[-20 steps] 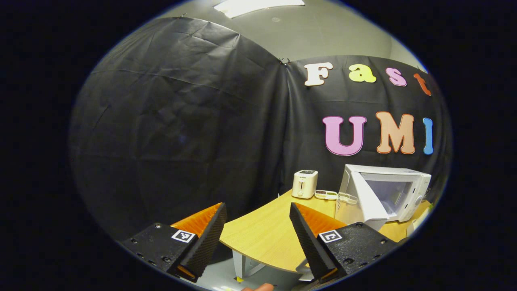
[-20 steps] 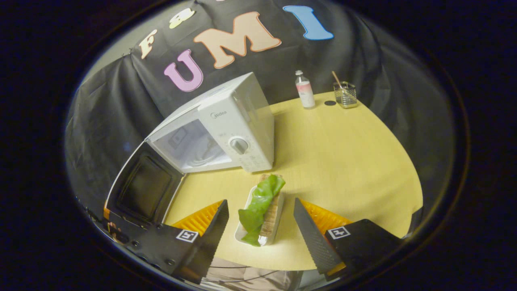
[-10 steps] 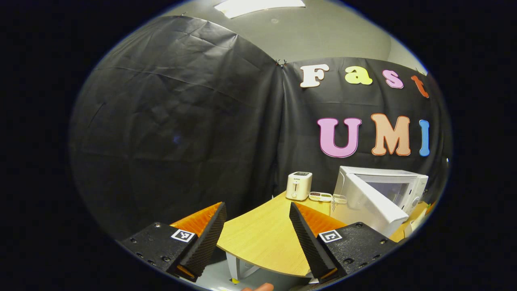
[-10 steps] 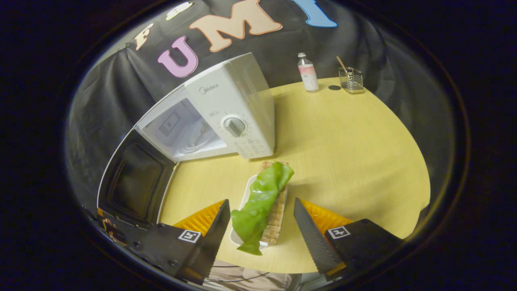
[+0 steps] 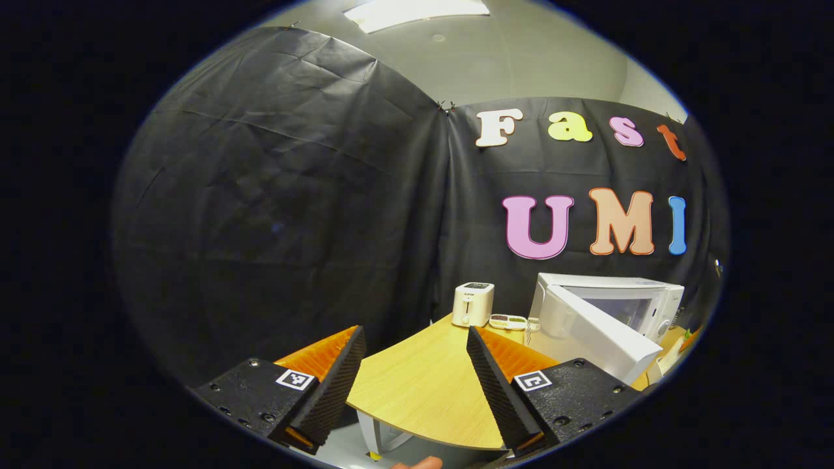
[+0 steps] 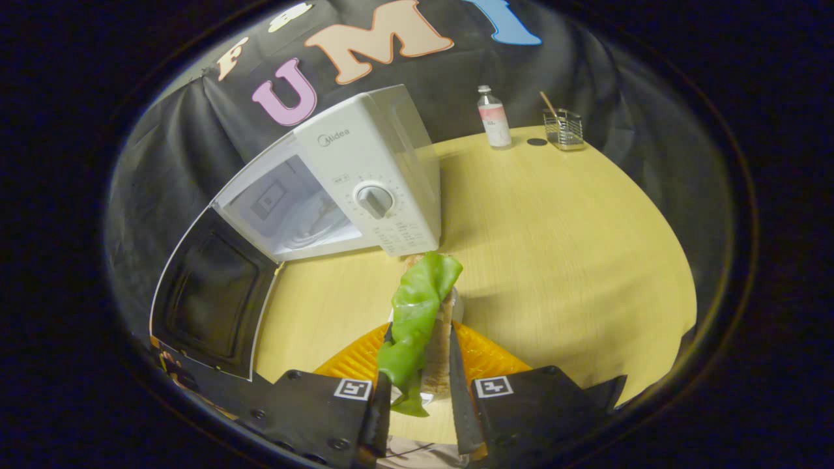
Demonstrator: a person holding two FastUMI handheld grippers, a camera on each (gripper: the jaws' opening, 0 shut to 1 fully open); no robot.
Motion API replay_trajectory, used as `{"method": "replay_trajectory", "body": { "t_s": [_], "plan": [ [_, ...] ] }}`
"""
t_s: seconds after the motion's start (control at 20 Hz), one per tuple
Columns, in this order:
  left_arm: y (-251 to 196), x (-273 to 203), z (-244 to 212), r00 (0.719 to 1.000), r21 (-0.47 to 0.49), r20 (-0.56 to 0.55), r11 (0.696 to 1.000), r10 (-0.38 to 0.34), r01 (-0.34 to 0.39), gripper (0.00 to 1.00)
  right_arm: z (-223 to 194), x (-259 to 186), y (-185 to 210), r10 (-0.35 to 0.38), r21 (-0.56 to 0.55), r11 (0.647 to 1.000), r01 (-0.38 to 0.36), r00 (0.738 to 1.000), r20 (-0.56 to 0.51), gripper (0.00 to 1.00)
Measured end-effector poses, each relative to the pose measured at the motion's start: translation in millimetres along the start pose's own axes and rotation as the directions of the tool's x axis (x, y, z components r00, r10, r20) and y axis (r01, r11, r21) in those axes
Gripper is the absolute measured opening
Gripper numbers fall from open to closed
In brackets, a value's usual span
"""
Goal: Open the microwave oven with the left hand, put the food in, and close the microwave oven.
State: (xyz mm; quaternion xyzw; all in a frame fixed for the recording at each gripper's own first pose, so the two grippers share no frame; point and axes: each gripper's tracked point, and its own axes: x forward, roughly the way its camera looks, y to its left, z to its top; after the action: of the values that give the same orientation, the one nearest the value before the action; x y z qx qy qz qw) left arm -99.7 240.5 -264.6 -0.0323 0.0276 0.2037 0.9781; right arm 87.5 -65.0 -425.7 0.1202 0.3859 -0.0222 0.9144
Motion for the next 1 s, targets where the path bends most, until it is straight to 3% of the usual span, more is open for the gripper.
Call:
{"method": "replay_trajectory", "body": {
  "t_s": [0.2,0.25,0.3,0.45,0.5,0.65,0.8,1.0],
  "plan": [
    [-3,-2,2,1.0,0.03,0.007,0.999,-0.011,0.011,0.95,19,-22,9,0.008,0.013,1.0,-0.01,0.994,0.105,0.22],
    [-2,-2,4,1.0,0.038,0.013,0.999,-0.009,0.008,0.95,23,-27,11,0.008,0.003,1.0,-0.009,0.991,0.135,0.22],
    [-1,-3,6,1.0,0.042,0.018,0.999,-0.009,0.008,0.92,29,-34,15,0.016,0.0,1.0,-0.016,0.985,0.17,0.3],
    [-2,-6,9,1.0,0.05,0.027,0.999,-0.011,0.01,0.96,44,-49,34,0.064,0.018,0.997,-0.072,0.955,0.291,0.3],
    [-1,-6,10,1.0,0.052,0.029,0.999,-0.013,0.011,0.92,46,-53,40,0.075,0.028,0.996,-0.089,0.941,0.331,0.29],
    [0,-7,10,0.999,0.054,0.032,0.999,-0.011,0.009,0.96,49,-54,63,0.107,0.041,0.989,-0.139,0.89,0.444,0.29],
    [6,-6,9,1.0,0.057,0.019,0.998,0.013,-0.014,0.95,54,-55,101,0.153,0.083,0.968,-0.238,0.816,0.558,0.29],
    [9,-10,16,0.998,0.07,0.045,0.997,0.032,-0.035,0.96,62,-38,136,0.12,0.125,0.955,-0.27,0.734,0.668,0.29]
  ]
}}
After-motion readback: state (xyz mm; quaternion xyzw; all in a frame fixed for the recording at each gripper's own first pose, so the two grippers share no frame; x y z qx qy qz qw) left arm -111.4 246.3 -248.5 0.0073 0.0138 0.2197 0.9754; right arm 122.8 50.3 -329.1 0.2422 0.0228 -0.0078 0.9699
